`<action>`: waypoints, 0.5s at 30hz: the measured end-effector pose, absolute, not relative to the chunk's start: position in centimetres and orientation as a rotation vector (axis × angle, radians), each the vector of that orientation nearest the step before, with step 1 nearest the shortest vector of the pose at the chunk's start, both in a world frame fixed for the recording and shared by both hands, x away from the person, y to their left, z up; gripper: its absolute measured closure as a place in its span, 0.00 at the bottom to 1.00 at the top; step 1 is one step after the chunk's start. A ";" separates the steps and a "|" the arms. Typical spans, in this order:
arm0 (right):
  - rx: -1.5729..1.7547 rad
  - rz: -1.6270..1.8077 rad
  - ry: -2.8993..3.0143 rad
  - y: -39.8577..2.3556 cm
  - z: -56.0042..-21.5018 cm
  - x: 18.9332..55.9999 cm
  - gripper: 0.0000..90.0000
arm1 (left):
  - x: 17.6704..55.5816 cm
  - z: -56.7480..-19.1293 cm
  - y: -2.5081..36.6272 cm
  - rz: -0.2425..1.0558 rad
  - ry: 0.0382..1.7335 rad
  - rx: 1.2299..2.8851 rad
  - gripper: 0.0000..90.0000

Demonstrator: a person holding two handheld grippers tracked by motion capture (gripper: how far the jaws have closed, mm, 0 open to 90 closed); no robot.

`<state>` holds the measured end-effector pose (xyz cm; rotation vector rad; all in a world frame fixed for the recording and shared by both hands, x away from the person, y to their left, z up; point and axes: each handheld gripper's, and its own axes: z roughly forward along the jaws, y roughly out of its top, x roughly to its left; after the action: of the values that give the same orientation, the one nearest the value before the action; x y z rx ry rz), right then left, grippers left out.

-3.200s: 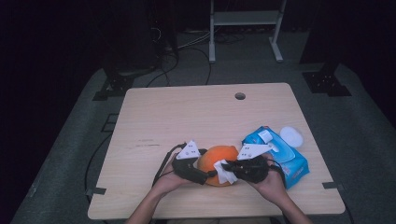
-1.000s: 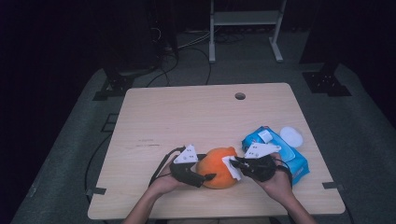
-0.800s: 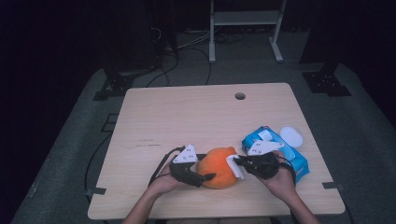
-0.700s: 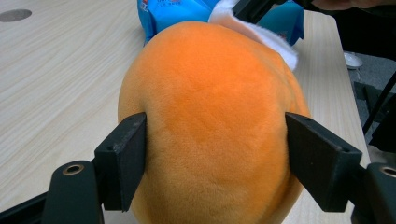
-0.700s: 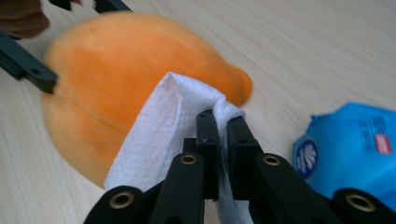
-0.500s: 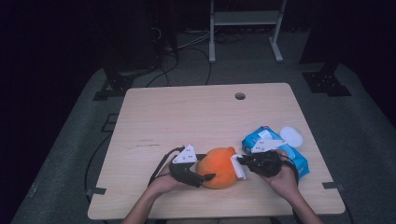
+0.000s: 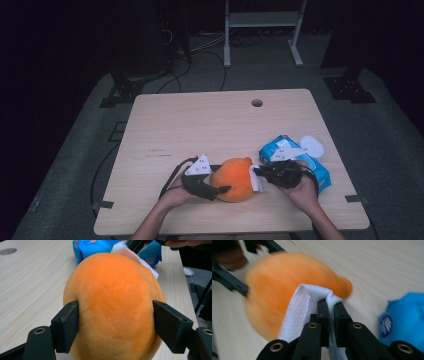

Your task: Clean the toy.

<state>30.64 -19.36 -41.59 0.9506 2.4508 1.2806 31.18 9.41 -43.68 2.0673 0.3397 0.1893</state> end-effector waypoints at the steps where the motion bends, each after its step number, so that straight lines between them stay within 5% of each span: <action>1: 0.929 1.302 2.445 -19.1 -41.2 30.4 0.94 | 31.0 -43.6 9.2 0.195 0.335 2.068 0.29; 5: 0.866 1.318 2.437 -18.3 -40.3 30.0 0.94 | 30.5 -43.2 8.6 0.228 0.305 2.086 0.28; 11: 0.942 1.303 2.457 -19.4 -41.5 30.8 0.94 | 32.2 -44.1 9.4 0.121 0.478 2.034 0.12; 15: 0.941 1.311 2.452 -19.1 -41.4 30.8 0.94 | 32.1 -44.2 9.2 0.117 0.455 2.057 0.21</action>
<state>30.81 -19.09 -41.39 0.9405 2.4525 1.3111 32.10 9.20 -44.17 2.0565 0.4551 0.1171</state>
